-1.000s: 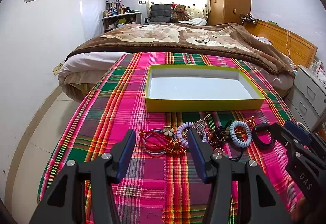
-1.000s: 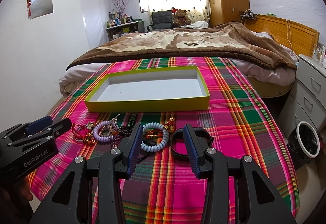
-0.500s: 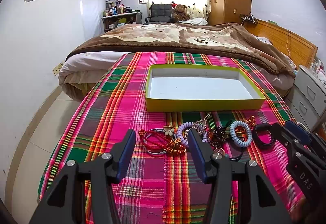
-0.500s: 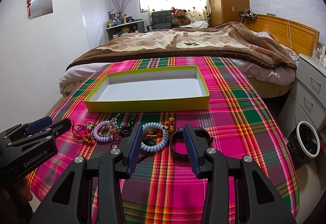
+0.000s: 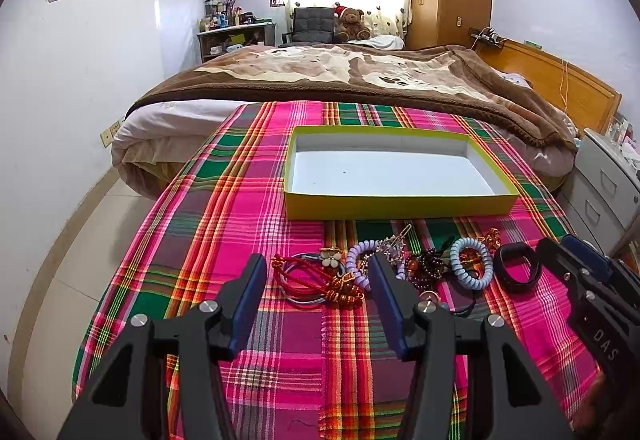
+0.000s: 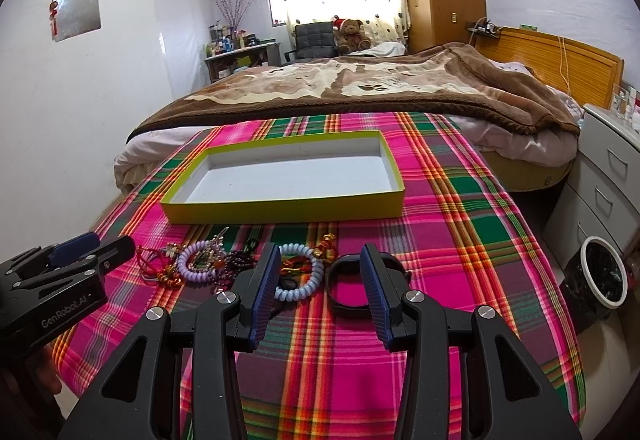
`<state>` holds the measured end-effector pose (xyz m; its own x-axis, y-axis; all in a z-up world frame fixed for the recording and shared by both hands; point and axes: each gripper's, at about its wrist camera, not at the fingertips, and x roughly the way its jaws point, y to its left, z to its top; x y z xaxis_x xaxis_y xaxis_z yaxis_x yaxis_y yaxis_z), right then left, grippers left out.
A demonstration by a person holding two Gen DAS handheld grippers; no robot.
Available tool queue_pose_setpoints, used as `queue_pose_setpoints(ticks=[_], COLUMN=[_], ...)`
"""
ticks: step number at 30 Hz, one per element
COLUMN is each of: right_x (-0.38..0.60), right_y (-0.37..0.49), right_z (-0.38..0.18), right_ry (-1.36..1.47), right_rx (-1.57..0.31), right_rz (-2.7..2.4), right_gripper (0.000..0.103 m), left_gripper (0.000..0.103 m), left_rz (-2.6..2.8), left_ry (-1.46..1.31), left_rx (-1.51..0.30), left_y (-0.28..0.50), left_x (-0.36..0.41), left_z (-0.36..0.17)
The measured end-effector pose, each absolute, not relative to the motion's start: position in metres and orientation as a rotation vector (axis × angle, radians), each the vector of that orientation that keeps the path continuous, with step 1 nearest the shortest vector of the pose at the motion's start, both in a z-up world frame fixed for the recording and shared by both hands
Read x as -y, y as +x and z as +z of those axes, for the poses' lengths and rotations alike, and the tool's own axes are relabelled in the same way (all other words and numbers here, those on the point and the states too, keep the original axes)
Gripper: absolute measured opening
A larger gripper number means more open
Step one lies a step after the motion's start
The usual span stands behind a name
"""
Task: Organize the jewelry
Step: 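Grasp the black band with the right tool while the left tool grasps the red tassel cord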
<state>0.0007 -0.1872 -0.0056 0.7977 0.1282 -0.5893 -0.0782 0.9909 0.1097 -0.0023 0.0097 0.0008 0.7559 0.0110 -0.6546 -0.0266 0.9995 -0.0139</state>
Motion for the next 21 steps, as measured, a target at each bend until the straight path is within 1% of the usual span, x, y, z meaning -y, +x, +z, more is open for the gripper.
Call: queue_pose_setpoints(ticks=[8, 10, 11, 12, 18, 21], right_x=[0.218, 0.232, 0.238, 0.245, 0.253, 0.250], right_y=[0.005, 0.007, 0.008, 0.010, 0.021, 0.032], right_z=[-0.012, -0.018, -0.021, -0.024, -0.035, -0.039], right_ry=[0.110, 0.122, 0.132, 0.146, 0.149, 0.133], right_rx=[-0.659, -0.688, -0.699, -0.712, -0.770, -0.792], right_rz=[0.076, 0.034, 0.020, 0.009, 0.035, 0.041], right_gripper=[0.043, 0.046, 0.051, 0.054, 0.054, 0.054], left_gripper=[0.055, 0.055, 0.055, 0.055, 0.055, 0.060], left_rz=[-0.011, -0.019, -0.027, -0.046, -0.075, -0.074], left_ry=[-0.052, -0.068, -0.077, -0.093, -0.163, -0.193], left_rx=[-0.748, -0.755, -0.758, -0.761, -0.786, -0.802], left_y=[0.005, 0.007, 0.008, 0.009, 0.015, 0.016], left_x=[-0.022, -0.028, -0.030, -0.033, -0.052, -0.062], left_z=[-0.006, -0.008, -0.009, -0.010, -0.018, -0.020])
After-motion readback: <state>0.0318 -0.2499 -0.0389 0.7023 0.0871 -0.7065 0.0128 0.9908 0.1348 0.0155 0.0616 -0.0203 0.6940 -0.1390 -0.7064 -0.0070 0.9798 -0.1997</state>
